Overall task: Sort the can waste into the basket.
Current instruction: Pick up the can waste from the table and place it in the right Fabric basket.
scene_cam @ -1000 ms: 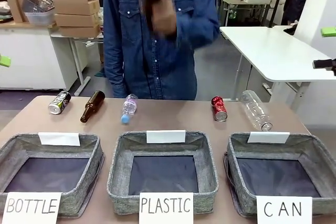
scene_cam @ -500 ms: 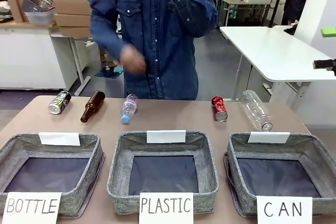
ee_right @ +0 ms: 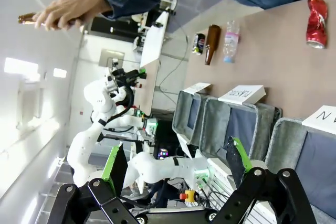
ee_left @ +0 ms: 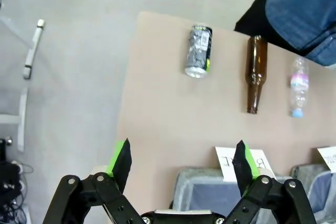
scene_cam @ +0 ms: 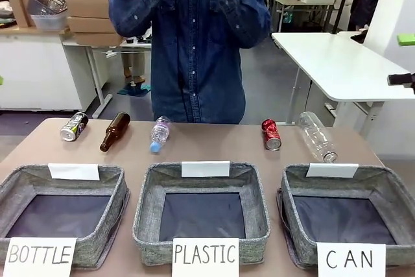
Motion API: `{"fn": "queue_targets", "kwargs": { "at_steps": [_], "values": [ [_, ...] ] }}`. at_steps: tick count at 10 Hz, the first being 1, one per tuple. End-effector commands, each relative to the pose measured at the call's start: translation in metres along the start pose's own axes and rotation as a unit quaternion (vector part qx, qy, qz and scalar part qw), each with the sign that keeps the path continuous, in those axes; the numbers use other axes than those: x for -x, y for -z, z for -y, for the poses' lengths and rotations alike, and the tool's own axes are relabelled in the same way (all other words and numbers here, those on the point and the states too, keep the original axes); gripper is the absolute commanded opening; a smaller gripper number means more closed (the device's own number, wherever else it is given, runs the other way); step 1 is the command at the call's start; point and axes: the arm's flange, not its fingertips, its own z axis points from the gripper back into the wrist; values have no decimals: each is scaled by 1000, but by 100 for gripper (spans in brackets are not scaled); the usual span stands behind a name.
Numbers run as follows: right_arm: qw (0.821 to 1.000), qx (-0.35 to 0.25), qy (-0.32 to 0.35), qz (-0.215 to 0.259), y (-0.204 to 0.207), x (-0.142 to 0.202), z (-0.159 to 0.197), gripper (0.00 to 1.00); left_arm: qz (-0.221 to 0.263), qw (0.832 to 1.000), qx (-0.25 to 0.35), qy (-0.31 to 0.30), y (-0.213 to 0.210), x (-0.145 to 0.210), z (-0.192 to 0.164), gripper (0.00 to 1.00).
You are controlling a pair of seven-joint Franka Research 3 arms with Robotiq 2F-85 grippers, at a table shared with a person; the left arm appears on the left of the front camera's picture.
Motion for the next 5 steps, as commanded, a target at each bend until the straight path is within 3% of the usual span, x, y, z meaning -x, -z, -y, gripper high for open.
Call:
{"fn": "queue_targets", "kwargs": {
  "at_steps": [1, 2, 4, 5],
  "values": [
    [1000, -12, -14, 3, 1, -5, -2, 100, -6, 999, 21, 28, 20, -39, -19, 100],
    [1000, -12, -14, 3, 1, -5, -2, 100, -25, 994, 87, 67, -5, -22, -33, 100],
    [1000, -12, -14, 3, 1, -5, -2, 100, 74, 972, 220, 37, -98, 62, -111, 100],
    [1000, -12, -14, 3, 1, -5, -2, 100, 96, 948, 298, 52, -126, 101, -158, 100]
  ]
}}
